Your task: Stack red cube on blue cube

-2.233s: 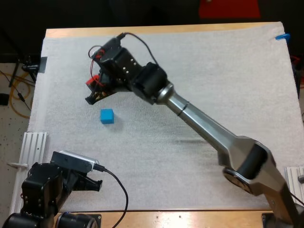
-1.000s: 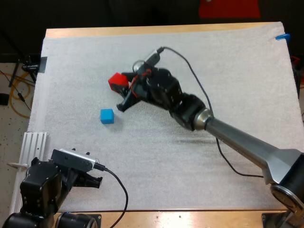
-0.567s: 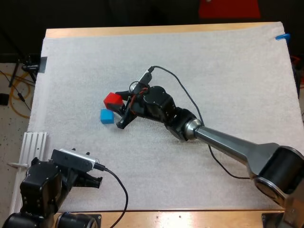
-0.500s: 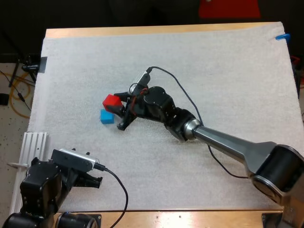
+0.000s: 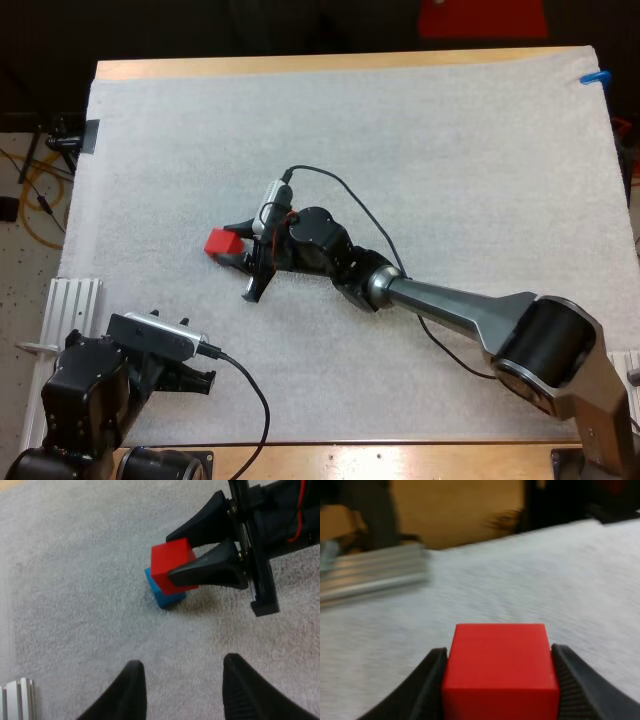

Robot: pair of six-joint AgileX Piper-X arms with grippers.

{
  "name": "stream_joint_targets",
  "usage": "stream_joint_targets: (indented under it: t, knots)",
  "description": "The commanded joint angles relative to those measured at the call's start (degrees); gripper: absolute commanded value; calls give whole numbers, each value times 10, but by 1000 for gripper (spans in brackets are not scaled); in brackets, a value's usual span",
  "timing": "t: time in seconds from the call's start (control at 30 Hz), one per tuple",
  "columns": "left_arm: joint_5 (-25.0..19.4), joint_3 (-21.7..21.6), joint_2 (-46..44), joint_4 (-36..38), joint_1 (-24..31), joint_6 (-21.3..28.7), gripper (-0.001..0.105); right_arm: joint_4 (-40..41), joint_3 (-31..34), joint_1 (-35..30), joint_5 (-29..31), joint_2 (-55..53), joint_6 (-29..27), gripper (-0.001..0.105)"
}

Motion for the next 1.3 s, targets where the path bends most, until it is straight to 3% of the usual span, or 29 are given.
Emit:
stream_joint_targets:
  t: [0.0,0.33,0.6,0.7,0.87,1.27]
  knots:
    - [-9,-4,-3,-8,1,3,35,-7,-8,-1,21,-1,-5,38]
    - [-9,-4,-3,-10,1,3,35,8,-60,-1,25,44,25,38]
    - [-9,-4,-3,-10,1,12,35,16,-64,-1,46,48,28,39]
    - [-9,-4,-3,-10,1,12,35,38,-64,-1,46,48,28,44]
    - [-9,-4,-3,-10,1,12,35,42,-64,-1,46,48,28,66]
    - [-9,-4,-3,-10,1,12,35,28,-64,-1,46,9,32,67]
